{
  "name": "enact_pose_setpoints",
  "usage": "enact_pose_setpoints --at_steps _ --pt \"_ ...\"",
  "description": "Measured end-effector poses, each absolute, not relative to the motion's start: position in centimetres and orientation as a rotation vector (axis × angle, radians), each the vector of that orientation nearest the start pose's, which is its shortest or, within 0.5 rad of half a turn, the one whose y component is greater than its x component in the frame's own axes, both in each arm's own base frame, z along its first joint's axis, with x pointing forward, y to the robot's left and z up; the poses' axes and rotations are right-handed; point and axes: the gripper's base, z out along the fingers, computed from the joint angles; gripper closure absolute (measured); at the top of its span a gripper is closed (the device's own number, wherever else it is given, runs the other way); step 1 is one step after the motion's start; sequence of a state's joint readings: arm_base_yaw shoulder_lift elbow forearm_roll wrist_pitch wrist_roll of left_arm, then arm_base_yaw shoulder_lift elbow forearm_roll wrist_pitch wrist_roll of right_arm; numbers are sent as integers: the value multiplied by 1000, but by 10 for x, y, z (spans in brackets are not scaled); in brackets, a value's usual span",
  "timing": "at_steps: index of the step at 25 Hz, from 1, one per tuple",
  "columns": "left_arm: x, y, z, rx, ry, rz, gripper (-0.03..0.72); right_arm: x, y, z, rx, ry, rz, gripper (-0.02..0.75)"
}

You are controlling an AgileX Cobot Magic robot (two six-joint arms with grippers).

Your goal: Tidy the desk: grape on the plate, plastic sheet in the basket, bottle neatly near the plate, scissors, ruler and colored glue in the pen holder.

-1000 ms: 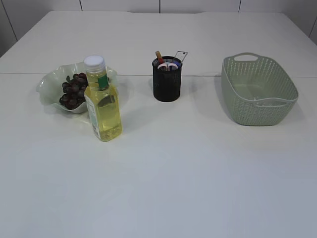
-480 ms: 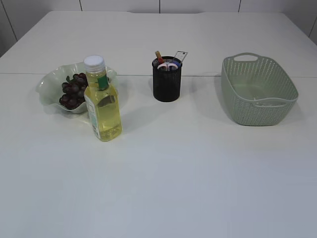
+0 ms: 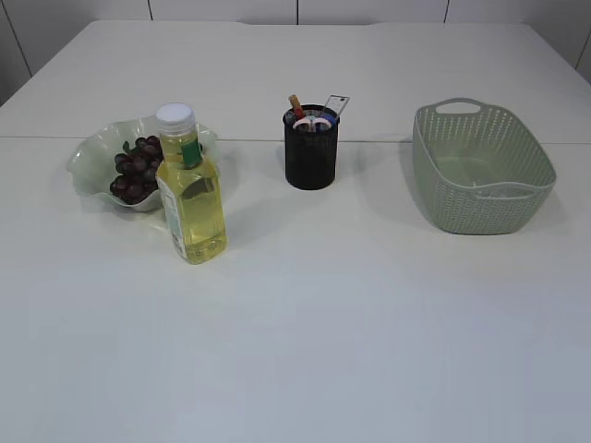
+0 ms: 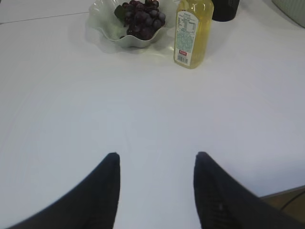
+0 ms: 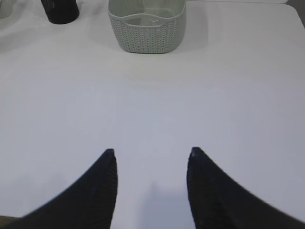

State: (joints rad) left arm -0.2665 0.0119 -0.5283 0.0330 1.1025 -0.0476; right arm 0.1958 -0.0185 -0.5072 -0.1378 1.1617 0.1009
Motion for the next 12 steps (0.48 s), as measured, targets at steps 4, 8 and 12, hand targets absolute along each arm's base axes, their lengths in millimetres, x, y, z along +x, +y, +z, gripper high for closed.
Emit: enact_pose_setpoints --at_steps 4,8,12 --pt "-7 5 282 197 2063 -137 334 -12 -13 272 -26 2111 -24 351" --pt "-8 4 282 122 2067 -93 338 -13 -12 272 82 2111 -85 351" --pt "-8 3 282 44 2069 -46 348 -14 -11 272 186 2106 -143 351"
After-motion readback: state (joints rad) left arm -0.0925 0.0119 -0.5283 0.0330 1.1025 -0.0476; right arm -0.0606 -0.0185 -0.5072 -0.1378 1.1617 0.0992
